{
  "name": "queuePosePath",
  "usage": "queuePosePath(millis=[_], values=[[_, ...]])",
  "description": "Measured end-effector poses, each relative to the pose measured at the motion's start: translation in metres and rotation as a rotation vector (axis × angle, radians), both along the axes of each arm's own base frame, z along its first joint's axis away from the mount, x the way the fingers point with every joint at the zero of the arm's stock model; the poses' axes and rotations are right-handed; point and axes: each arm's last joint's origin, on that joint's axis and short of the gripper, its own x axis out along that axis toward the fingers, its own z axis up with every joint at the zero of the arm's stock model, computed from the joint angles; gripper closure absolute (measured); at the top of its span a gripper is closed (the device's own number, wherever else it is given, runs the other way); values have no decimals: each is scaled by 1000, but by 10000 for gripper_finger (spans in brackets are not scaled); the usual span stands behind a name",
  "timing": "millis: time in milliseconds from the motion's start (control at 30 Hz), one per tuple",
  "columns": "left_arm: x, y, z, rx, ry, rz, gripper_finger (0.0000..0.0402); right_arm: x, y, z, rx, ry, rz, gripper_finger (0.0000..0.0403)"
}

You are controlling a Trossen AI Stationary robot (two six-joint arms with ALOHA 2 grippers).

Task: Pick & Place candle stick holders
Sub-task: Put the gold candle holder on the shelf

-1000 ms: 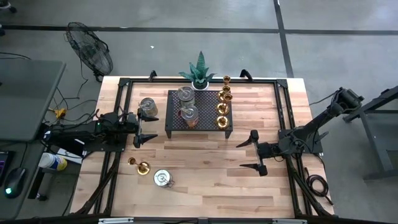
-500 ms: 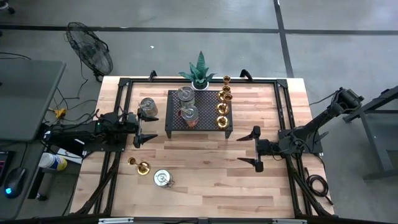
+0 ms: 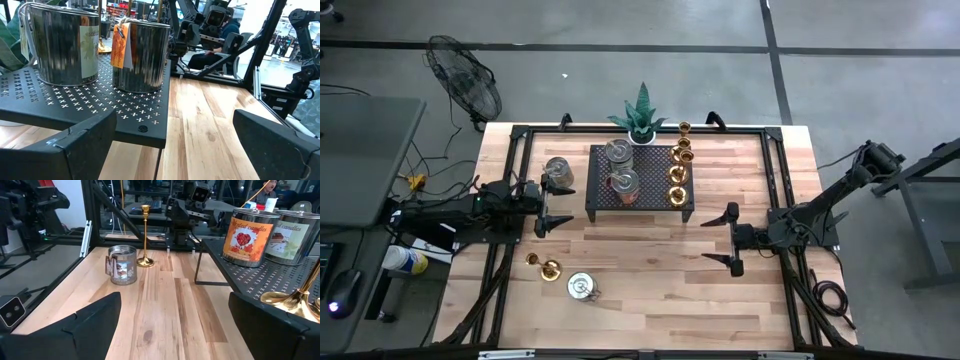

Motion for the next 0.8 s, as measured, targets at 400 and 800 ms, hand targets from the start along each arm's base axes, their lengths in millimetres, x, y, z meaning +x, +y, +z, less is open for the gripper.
queuePosePath(millis=[400,800], values=[[0,0,0,0,-1,0,9,0,0,0,0,0,1,41],[-6,-7,26,16,-71,-237,9,0,0,0,0,0,1,41]])
